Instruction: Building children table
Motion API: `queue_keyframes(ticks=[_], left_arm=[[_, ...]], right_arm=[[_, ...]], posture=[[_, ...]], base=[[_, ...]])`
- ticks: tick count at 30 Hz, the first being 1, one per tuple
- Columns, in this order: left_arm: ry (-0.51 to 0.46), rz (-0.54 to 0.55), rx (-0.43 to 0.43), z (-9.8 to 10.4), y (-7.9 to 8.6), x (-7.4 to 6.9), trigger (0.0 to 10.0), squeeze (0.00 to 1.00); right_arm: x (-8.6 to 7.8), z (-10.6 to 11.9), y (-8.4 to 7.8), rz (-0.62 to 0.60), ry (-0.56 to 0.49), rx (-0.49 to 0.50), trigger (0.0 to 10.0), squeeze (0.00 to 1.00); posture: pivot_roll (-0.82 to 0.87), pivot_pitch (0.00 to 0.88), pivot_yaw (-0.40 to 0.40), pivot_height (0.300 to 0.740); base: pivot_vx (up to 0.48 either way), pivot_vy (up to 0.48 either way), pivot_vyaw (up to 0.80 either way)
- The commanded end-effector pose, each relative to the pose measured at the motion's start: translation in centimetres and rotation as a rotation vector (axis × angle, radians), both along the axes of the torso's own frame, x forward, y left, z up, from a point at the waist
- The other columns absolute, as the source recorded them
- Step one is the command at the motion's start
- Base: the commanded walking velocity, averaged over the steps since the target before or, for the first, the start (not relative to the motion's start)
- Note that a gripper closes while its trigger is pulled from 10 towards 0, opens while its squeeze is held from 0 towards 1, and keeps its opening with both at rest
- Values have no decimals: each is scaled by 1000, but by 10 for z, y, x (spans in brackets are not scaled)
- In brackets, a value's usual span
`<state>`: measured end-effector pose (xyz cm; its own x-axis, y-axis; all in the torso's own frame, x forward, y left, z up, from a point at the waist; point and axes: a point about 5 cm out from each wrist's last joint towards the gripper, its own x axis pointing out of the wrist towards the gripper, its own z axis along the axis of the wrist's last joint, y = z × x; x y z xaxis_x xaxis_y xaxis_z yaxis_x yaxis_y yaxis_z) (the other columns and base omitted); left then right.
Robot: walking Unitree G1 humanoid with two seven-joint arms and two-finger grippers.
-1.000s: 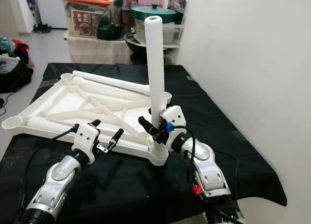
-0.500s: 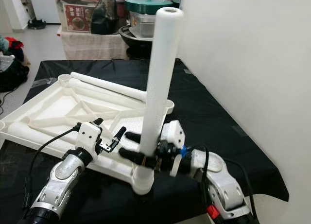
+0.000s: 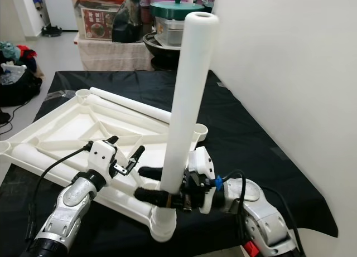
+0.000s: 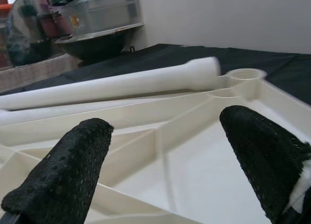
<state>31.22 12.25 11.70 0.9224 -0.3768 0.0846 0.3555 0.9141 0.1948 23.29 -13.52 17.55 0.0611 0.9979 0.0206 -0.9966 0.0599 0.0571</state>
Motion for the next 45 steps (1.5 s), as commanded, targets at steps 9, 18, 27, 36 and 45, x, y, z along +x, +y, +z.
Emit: queue_keyframes(ticks=[9,18,27,36,45], left_arm=[[18,-13,4,-3,-1,-1,10000,0],[19,-17,9,-3,-2,-1,10000,0],[21,-24,10,-3,-2,0,10000,0],[29,-27,7,-5,-3,-1,10000,0],[32,-21,5,-7,-3,-2,10000,0]], right_arm=[[-5,-24,-1,147,235,-75,10000,0],[11,-43,4,-48,214,-81,10000,0],[21,-57,-2,-289,274,-35,10000,0],[11,-68,4,-344,290,-61,10000,0],[9,-86,14,-360,253,-254,10000,0]], posture=[[42,0,-93,740],[41,0,-89,740],[24,0,-78,740],[12,0,-76,740],[19,0,-89,740]], base=[[0,0,0],[0,0,0],[0,0,0],[0,0,0],[0,0,0]])
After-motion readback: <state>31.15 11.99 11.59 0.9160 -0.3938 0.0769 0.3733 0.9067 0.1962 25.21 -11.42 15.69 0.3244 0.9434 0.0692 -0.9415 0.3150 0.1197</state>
